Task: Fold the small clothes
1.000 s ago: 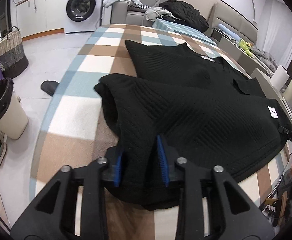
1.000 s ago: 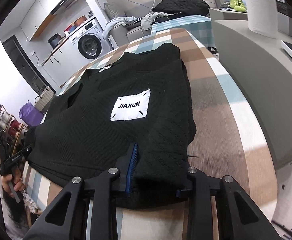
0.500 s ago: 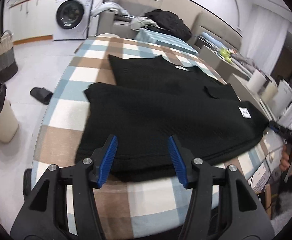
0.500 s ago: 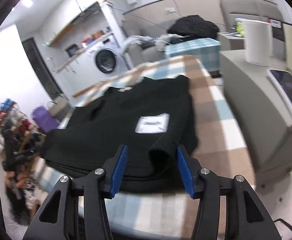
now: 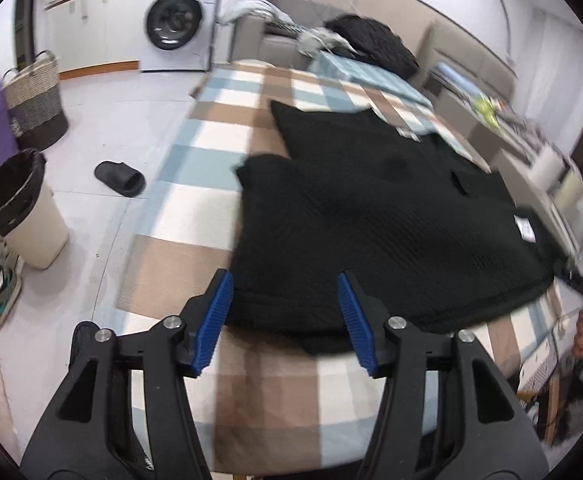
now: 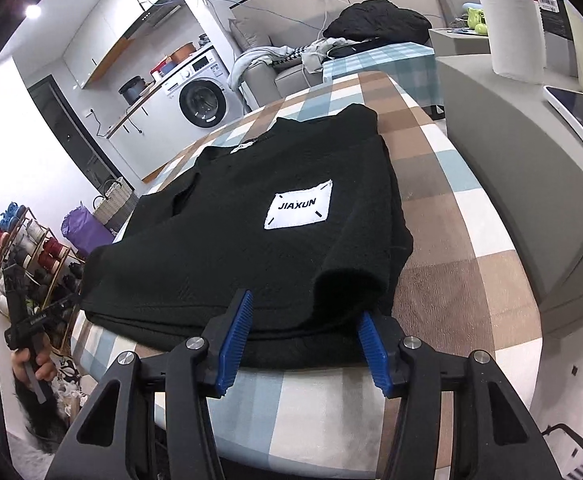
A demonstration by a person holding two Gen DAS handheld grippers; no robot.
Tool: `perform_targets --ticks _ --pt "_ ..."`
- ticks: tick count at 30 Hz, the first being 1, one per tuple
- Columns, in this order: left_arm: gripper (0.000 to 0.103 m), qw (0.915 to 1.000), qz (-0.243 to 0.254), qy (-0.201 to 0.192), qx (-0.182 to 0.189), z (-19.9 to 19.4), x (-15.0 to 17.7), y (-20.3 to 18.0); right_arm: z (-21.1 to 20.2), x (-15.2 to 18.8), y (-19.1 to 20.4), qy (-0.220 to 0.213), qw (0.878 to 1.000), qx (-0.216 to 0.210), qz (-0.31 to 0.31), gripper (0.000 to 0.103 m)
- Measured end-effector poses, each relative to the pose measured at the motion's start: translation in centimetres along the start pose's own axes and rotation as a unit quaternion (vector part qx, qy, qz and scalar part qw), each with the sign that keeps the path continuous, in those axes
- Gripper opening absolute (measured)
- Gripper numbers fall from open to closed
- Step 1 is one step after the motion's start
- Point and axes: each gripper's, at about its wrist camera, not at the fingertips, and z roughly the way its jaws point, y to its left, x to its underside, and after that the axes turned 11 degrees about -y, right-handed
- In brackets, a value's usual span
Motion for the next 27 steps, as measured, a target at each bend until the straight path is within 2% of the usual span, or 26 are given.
perform_targets --ticks 2,5,8,12,15,22,24,26,27 --pt "0.060 0.9995 -0.030 -0.002 0.004 0.6 0.0 1.1 0.0 0.0 0.0 0.000 1.000 0.000 -0.001 0.053" --pt "0.060 0.9981 -0.053 0.024 0.020 1.9 0.6 1.8 0.1 0.1 -0.1 0.001 1.000 -0.001 -0.002 0.054" --pt "0.057 0.9988 -0.034 0.017 0.029 1.7 0.9 0.8 0.1 0.1 0.0 0.001 1.000 0.000 -0.004 0.054" --pt "0.057 0.9967 0.006 -0.022 0.078 0.0 0.5 -1.5 0.2 0.0 0.1 0.002 1.000 0.000 -0.004 0.055" --pt "0.057 0.9976 0.023 -0.018 0.063 0.8 0.4 -2.3 0.3 0.0 0.1 0.002 1.000 0.000 -0.003 0.055" --pt "0.056 0.9990 -0.030 0.007 0.033 3.6 0.2 -0.7 0.5 -0.2 0.0 -0.001 1.000 -0.004 0.007 0.056" --pt "0.048 0.9988 -0.039 0.003 0.029 4.1 0.0 -0.3 0.5 -0.2 -0.1 -0.006 1.000 -0.004 0.015 0.056" --pt "0.028 0.9989 -0.044 0.003 0.016 4.6 -0.2 0.0 0.5 -0.3 -0.3 -0.009 1.000 -0.006 0.021 0.056" --pt "0.023 0.9989 -0.045 0.003 0.011 4.8 -0.3 0.2 0.6 -0.3 -0.4 -0.011 1.000 -0.006 0.025 0.056"
